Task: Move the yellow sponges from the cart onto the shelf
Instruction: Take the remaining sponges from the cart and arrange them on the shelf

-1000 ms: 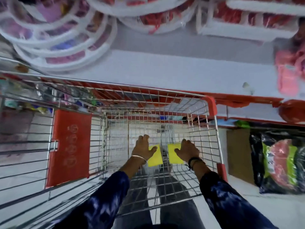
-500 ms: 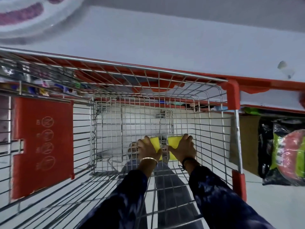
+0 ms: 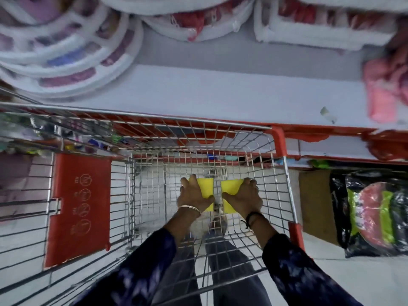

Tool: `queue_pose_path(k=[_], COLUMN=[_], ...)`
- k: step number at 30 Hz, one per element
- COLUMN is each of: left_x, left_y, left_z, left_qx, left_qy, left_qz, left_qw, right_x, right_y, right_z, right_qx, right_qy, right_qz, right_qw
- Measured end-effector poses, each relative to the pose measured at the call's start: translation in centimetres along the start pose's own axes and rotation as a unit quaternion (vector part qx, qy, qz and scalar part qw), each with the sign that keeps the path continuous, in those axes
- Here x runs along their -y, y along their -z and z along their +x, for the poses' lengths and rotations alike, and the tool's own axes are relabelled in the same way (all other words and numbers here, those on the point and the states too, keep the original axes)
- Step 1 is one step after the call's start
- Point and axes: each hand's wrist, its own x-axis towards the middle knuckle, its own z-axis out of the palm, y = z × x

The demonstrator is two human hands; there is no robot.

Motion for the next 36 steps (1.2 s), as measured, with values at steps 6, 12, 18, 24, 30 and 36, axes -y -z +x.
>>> queue_pose_path(k=[6,12,18,24,30,36], left_x=[-3.7,-7.7,-12.1,-17.9,-24.2,-31.3], left_y=[6.9,13.5,20.0,26.3,32.1,36.7], left_z=[-4.3,-8.6,-12.8,-17.1,-19.4,-19.6], left_qx=[-0.035,-0.083,-0.122,-0.17,-0.223,-0.26], left_qy=[-0.043,-0.072,-0.106,-0.155,-0.211,-0.239], left_qz=[0.032,0.018,0.015,0.003,-0.017,-0.029], left_qw=[0.998,0.994,0.987,0.973,0.952,0.935], right_x=[1.7,3.9,6.2,7.6,8.9,10.7], right_y=[6.3,13.8,22.0,31.0,38.8,45.8], right_z=[-3.6,-7.3,-11.5,-15.4,-17.2,-16.6], right_qx=[-0.059,-0.097,-0.117,-0.171,-0.229,-0.289], right_qy=[0.029,0.068,0.092,0.139,0.182,0.186], right_qz=[0.023,0.035,0.032,0.053,0.069,0.099], right_qw=[0.998,0.992,0.988,0.974,0.954,0.934])
